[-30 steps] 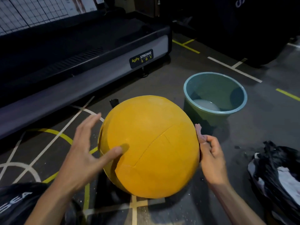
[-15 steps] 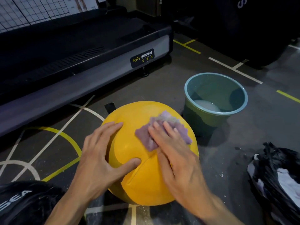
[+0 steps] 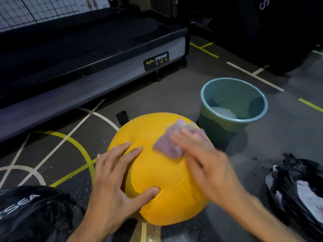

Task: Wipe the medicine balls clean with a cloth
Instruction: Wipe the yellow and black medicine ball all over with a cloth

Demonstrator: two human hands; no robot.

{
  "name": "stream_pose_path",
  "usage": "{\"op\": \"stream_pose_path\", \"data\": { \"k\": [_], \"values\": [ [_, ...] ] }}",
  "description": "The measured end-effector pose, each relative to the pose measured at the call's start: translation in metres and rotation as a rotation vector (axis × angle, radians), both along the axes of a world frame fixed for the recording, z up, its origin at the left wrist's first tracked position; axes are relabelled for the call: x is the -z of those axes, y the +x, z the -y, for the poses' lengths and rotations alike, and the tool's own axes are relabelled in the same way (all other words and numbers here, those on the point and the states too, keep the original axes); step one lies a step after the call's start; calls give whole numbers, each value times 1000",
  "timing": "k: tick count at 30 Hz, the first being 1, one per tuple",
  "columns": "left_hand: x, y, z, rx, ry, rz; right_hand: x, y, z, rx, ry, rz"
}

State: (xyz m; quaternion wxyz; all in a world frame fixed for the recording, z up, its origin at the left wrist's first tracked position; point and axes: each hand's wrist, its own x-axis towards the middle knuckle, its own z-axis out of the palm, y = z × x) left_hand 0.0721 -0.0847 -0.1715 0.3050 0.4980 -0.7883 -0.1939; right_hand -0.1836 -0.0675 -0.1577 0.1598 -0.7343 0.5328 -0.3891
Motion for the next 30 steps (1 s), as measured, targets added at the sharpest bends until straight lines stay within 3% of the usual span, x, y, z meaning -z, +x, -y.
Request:
{"op": "stream_pose_path", "data": {
  "k": [2,4,6,8,10,13,16,20,24,28,30],
  "values": [
    [2,-2,-2,-4,3,-11,-6,-23,16,263,110,130],
    [2,-6,-4,12,-4,-25,-12,-15,17,354,120,169],
    [3,-7,-4,24,-13,-19,-18,23,4,182,27,157],
    [7,-7,-6,29,-47,7,-14,51,-16,-71,-45,4],
    [8,-6,-9,30,-68,6,-12,44,-17,-149,-82,-56],
    [6,-7,-12,43,-26,-8,-17,2,10,112,45,151],
    [-1,-4,-20,65,35,-30,-11,-27,27,346,245,168],
    [-31,8,-10,-17,130,-185,-11,-13,-8,315,285,242],
    [-41,16,-2,17,229,-110,-8,3,-50,219,243,327],
    [-37,17,-19,49,263,-96,7,-15,-52,422,373,405],
    [-37,17,-22,46,252,-84,2,-4,-55,402,325,381]
  ]
}}
